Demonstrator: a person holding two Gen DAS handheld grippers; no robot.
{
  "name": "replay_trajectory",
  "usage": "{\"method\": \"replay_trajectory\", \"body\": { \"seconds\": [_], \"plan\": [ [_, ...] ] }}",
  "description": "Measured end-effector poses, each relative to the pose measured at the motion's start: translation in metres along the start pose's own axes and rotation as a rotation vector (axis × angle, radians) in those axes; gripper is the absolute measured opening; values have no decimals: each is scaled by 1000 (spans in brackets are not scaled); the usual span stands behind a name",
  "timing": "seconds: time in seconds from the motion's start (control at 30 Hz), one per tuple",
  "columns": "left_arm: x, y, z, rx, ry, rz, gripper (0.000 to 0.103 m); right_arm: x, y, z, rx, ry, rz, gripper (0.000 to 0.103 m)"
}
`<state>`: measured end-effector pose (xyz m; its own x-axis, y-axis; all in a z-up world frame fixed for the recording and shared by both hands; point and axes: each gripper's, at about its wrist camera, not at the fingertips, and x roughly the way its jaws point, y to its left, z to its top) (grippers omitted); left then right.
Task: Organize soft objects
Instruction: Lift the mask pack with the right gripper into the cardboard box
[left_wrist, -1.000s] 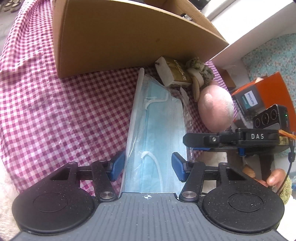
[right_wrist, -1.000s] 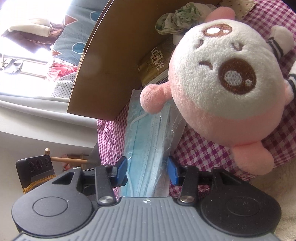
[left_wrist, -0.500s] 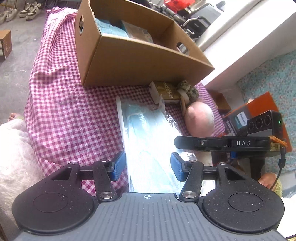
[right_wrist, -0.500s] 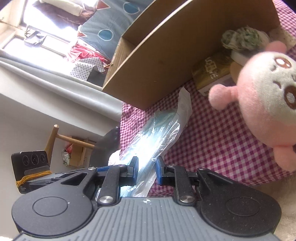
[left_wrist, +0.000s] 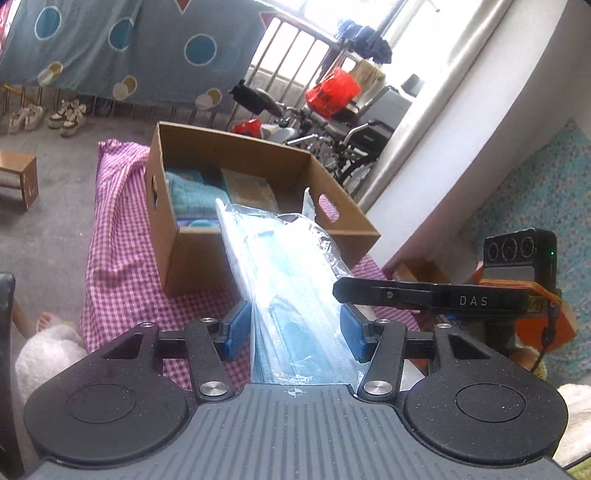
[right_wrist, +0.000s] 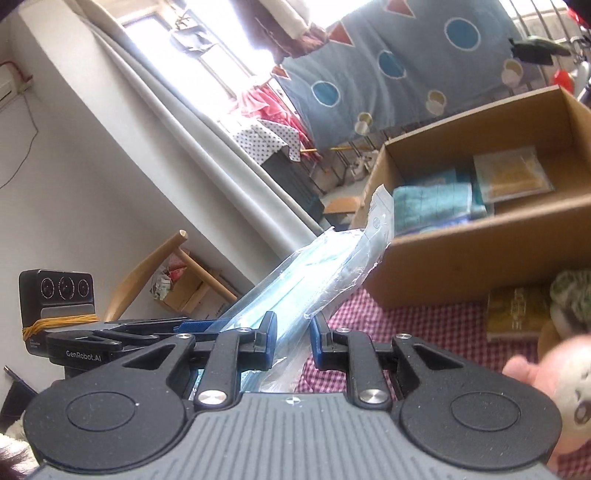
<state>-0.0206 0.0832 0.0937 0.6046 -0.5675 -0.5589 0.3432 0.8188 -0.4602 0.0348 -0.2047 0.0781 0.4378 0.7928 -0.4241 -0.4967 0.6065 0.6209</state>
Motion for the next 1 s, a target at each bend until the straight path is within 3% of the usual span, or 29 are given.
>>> {"method": "replay_trajectory", "body": {
  "seconds": [0.23, 0.47, 0.77, 0.9, 1.0],
  "plan": [
    [49, -16, 55, 58, -5, -23, 53, -20, -6, 63, -123, -94, -11, 21],
    [143, -21, 116, 79, 55, -32, 53, -27, -67, 134, -116, -116, -72, 21],
    [284, -11, 158, 7, 214, -44, 53, -11, -159, 205, -153, -74, -253, 21],
    [333, -10, 161, 9, 295, -22, 55, 8, -196, 219, -175, -29, -364, 21],
    [357, -6, 158, 14, 340, 29, 62, 19, -215, 218, -186, 13, -447, 24]
  ]
}}
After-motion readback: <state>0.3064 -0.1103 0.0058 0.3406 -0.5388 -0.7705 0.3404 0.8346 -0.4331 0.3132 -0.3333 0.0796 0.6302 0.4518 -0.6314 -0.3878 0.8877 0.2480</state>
